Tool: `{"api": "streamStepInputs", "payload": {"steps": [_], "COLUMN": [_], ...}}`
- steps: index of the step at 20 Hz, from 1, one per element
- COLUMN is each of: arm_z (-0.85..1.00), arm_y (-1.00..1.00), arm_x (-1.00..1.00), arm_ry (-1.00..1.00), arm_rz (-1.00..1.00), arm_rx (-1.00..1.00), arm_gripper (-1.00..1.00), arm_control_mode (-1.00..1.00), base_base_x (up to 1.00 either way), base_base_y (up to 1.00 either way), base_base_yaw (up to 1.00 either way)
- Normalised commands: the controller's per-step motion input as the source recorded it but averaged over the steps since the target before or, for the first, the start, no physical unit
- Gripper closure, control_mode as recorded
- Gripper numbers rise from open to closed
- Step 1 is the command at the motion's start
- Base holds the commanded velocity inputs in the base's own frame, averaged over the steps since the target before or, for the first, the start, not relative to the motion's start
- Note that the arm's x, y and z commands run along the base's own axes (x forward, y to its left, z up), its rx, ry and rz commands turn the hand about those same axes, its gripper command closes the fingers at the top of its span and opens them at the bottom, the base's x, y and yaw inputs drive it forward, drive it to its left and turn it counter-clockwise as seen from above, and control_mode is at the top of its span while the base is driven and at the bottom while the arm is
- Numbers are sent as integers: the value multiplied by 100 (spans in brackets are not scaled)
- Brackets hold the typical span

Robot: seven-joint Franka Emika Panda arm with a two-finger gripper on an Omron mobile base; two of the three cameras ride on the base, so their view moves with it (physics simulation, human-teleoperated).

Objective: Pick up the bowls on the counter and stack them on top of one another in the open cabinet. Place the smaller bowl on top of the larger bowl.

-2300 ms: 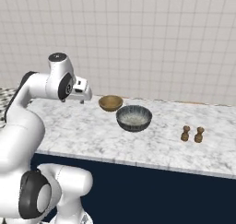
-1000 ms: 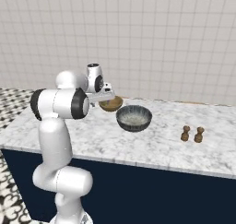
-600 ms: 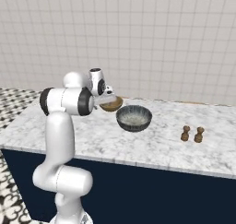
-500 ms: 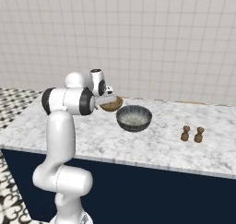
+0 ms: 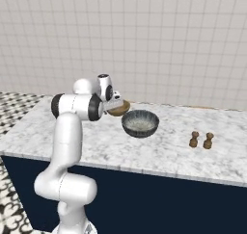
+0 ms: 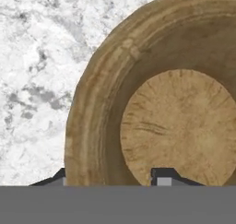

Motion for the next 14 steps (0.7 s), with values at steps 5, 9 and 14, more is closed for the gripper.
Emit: {"api": "streamStepInputs", "payload": {"steps": [5,9,14], "arm_z": [16,95,100], "arm_y": [-11,0,-7], "arm_x": [-43,-100,-100], "arm_ry": [-2,-26,-25], "arm_rz": [3,6,7], "arm_rx": [0,0,-3], "arm_gripper": [100,100,100], "arm_control_mode": [-100,-100,-100], "base_base_x": [0,0,0], "base_base_y": [0,0,0], "base_base_yaw": [0,0,0]}}
